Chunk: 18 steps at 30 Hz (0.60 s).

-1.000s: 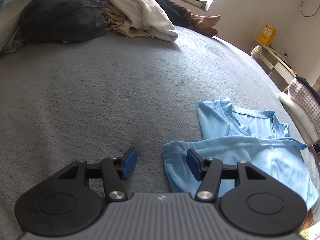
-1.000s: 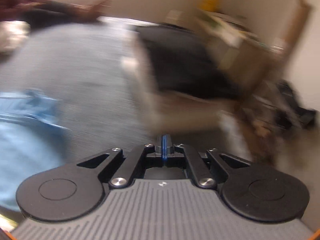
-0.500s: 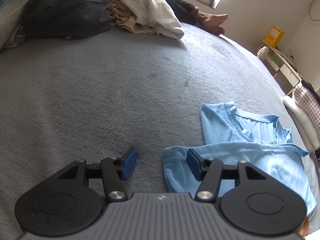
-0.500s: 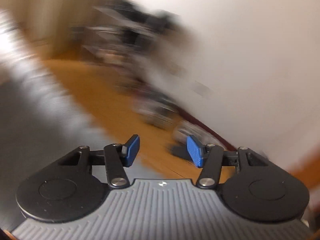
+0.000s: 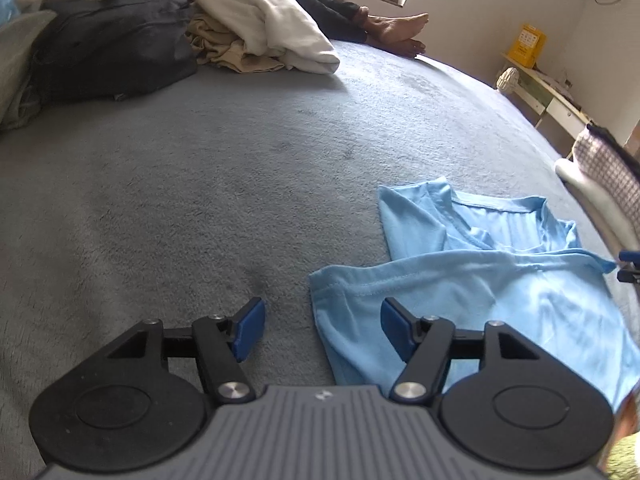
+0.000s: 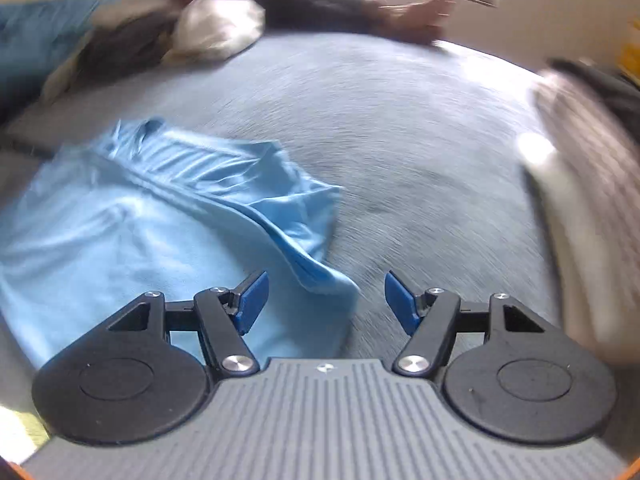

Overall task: Fold clothes
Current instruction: 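Grasp the blue shirt edge with the left gripper while the right gripper grasps it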

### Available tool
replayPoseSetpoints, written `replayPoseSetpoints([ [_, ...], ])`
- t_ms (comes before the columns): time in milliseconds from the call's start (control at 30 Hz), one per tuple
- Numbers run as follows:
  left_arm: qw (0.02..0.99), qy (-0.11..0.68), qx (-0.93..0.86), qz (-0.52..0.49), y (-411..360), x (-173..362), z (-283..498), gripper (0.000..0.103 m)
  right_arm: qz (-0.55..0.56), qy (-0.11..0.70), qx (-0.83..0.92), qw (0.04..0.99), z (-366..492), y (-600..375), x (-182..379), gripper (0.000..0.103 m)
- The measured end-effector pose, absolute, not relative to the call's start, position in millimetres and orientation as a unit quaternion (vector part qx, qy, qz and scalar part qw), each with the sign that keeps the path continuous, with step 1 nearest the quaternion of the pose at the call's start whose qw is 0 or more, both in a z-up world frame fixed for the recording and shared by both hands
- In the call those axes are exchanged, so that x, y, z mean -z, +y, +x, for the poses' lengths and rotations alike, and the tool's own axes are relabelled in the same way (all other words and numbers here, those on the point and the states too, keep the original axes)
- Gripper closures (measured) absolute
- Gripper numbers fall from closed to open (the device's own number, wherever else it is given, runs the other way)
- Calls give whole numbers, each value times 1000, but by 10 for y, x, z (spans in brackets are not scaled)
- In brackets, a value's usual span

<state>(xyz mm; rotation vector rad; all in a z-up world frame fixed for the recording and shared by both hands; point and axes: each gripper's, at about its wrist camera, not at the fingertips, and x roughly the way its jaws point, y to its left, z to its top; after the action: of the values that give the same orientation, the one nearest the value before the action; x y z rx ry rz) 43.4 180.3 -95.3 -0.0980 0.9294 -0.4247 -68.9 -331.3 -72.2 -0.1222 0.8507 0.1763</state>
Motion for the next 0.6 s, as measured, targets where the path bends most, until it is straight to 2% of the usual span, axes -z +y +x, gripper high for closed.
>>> replayPoseSetpoints([
  [67, 871, 441, 209, -48, 1785, 970, 472, 49, -68, 424, -94, 898, -548, -3269, 801, 39],
  [133, 868, 441, 223, -44, 1762, 986, 517, 61, -75, 433, -103, 893, -520, -3202, 807, 39],
  [267, 867, 434, 245, -20, 1696, 1022, 537, 69, -79, 438, -113, 888, -438, -3170, 871, 39],
  [367, 868, 426, 255, -14, 1646, 1042, 503, 86, -66, 441, -122, 887, -401, -3209, 897, 44],
  [400, 870, 421, 258, -8, 1621, 1039, 481, 93, -65, 441, -123, 886, -384, -3204, 918, 55],
  [433, 873, 413, 258, 4, 1584, 1026, 449, 95, -67, 442, -123, 886, -370, -3198, 936, 64],
  [467, 877, 405, 258, 16, 1548, 1011, 413, 96, -69, 443, -123, 885, -356, -3191, 955, 83],
  [500, 882, 394, 258, 27, 1517, 982, 369, 97, -71, 442, -122, 886, -349, -3187, 965, 93],
  [600, 894, 369, 252, 30, 1495, 855, 280, 98, -70, 429, -119, 893, -371, -3190, 934, 101],
])
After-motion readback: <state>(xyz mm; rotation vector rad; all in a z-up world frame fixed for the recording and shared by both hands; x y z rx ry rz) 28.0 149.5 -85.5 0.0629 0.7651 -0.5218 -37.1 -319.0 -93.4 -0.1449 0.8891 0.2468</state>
